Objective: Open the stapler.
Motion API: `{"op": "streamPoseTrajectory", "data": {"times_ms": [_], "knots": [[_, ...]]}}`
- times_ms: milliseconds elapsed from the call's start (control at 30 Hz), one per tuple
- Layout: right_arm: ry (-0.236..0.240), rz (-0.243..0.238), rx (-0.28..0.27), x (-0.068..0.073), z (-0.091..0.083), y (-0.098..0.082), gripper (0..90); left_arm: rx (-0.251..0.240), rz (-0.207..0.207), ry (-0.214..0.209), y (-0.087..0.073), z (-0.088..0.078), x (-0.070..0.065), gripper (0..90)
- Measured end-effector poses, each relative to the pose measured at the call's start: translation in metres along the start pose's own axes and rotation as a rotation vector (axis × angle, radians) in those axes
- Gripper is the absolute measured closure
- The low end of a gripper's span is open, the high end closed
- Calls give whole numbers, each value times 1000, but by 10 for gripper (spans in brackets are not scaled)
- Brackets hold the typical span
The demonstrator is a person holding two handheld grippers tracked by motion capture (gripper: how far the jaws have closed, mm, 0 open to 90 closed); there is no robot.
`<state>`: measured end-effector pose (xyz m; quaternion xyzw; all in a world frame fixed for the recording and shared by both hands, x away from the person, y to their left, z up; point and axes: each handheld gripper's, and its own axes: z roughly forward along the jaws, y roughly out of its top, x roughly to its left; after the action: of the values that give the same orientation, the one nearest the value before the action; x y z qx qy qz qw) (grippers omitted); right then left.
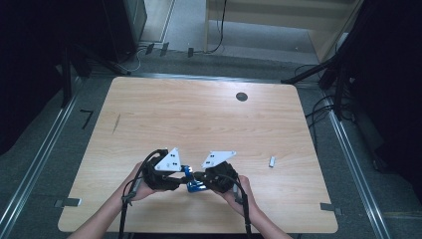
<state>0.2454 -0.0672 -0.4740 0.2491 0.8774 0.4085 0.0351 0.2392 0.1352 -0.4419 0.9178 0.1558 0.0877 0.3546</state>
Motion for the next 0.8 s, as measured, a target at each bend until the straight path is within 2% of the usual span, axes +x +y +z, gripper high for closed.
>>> {"op": "streamPoseTrajectory", "data": {"times_ms": [167, 333, 467, 500, 567, 800], "knots": [[-5, -2, -2, -2, 0, 0, 900, -10, -5, 1, 2, 2, 1, 651], [-6, 1, 1, -2, -1, -1, 900, -72, -31, 4, 10, -3, 1, 593], [-5, 2, 2, -2, -1, -1, 900, -106, -16, 28, 17, -3, -2, 584], [-6, 2, 2, -2, -1, -1, 900, -112, -13, 34, 18, -3, -3, 613], [-6, 1, 2, -2, -1, -1, 900, -112, -7, 44, 19, -2, -5, 653], [4, 2, 4, -3, -3, -1, 900, -96, -3, 42, 19, -4, -5, 664]]}}
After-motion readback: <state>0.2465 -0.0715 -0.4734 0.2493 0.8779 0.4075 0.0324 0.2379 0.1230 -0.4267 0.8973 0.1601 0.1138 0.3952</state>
